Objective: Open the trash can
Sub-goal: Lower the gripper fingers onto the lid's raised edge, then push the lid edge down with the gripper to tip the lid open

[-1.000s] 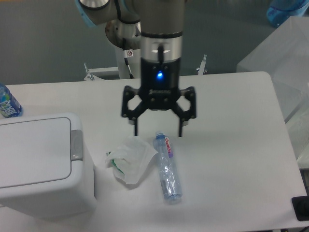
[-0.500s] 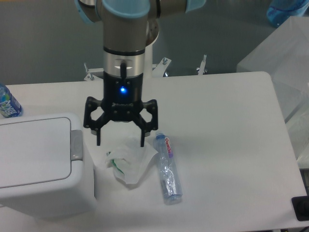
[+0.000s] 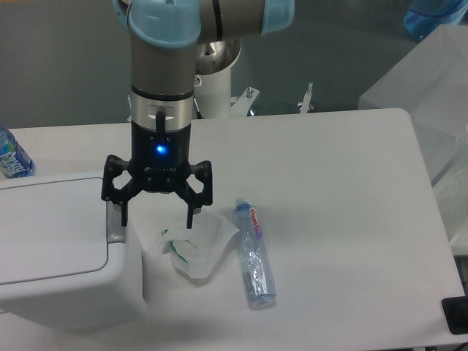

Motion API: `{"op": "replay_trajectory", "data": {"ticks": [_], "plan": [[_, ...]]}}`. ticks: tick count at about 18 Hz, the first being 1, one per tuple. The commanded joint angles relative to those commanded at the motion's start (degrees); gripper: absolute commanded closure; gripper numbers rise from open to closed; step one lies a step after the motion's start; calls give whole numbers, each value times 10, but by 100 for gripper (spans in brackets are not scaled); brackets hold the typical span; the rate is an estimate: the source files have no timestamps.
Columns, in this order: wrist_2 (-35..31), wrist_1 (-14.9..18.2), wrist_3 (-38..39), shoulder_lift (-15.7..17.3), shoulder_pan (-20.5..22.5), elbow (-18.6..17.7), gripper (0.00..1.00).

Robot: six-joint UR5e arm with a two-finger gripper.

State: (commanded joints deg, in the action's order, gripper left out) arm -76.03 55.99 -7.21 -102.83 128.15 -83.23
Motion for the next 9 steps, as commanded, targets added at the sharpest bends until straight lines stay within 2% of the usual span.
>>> {"op": "replay_trajectory", "data": {"ticks": [9], "plan": [[-1, -1, -1, -6, -4, -4, 0]]}}
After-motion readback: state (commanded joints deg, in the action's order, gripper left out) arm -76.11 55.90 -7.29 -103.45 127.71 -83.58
